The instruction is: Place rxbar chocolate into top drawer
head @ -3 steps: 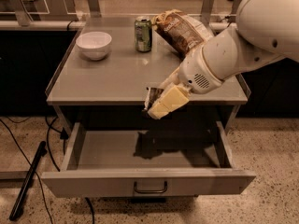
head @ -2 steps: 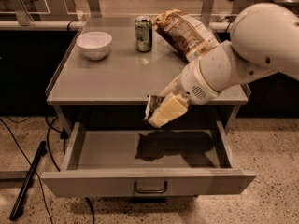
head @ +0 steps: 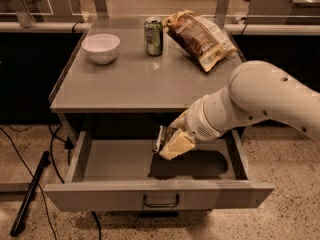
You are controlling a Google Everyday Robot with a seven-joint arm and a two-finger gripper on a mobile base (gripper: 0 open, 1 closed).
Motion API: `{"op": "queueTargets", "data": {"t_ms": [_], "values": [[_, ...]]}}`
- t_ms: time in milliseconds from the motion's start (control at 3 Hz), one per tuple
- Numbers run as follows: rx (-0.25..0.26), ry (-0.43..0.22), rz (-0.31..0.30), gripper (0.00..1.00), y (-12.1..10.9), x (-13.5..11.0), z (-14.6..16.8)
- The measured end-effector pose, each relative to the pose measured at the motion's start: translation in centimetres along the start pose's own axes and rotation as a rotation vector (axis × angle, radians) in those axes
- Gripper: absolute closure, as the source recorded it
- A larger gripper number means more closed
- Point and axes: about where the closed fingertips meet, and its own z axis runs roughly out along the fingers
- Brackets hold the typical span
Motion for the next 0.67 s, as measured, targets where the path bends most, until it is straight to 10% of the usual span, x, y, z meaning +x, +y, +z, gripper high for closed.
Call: {"op": "queueTargets", "data": {"t_ms": [667], "values": [[0.094,0.015,0.009,1.0,-1.0,4.7,7.3]]}}
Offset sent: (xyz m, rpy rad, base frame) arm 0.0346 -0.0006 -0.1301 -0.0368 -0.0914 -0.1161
